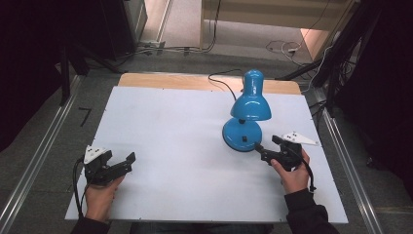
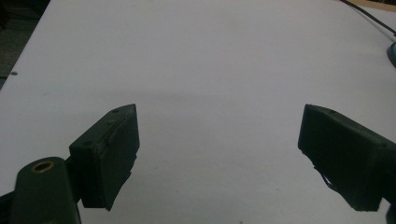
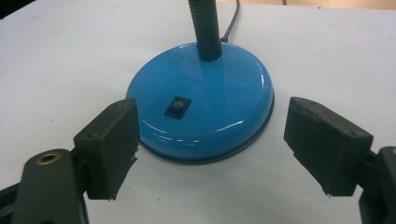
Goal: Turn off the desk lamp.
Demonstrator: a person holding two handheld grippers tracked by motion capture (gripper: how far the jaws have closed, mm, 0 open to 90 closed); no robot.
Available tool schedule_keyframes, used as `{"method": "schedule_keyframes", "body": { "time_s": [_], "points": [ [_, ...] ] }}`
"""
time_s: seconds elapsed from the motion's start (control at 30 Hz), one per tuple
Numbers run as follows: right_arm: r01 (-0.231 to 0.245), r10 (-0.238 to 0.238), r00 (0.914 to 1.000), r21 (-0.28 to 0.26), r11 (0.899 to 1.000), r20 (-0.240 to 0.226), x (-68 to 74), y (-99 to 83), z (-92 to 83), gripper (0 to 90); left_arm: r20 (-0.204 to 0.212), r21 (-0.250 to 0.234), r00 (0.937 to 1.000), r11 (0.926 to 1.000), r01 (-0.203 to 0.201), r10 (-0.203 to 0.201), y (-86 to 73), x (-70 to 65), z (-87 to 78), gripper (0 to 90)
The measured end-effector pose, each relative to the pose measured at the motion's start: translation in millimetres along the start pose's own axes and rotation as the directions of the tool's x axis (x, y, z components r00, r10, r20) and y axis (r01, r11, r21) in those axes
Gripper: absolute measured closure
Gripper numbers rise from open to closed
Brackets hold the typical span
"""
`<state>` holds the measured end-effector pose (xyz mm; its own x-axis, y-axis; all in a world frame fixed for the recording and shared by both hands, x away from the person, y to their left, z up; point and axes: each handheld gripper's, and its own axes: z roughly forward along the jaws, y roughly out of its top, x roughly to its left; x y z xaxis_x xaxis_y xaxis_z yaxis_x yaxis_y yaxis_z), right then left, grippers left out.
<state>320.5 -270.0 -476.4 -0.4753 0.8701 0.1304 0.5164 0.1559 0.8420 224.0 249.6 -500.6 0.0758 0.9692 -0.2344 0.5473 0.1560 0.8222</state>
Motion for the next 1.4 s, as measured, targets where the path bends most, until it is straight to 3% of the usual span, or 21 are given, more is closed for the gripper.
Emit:
{"method": "schedule_keyframes", "body": {
  "time_s": [1.4],
  "points": [
    [-0.036,0.036,0.9988,-0.003,0.999,0.032,-20.4,-10.9,-26.3,16.8,0.001,0.001,1.0,1.0,0.0,0.0,-0.3,-0.5,0.3,13.1]
  ]
}}
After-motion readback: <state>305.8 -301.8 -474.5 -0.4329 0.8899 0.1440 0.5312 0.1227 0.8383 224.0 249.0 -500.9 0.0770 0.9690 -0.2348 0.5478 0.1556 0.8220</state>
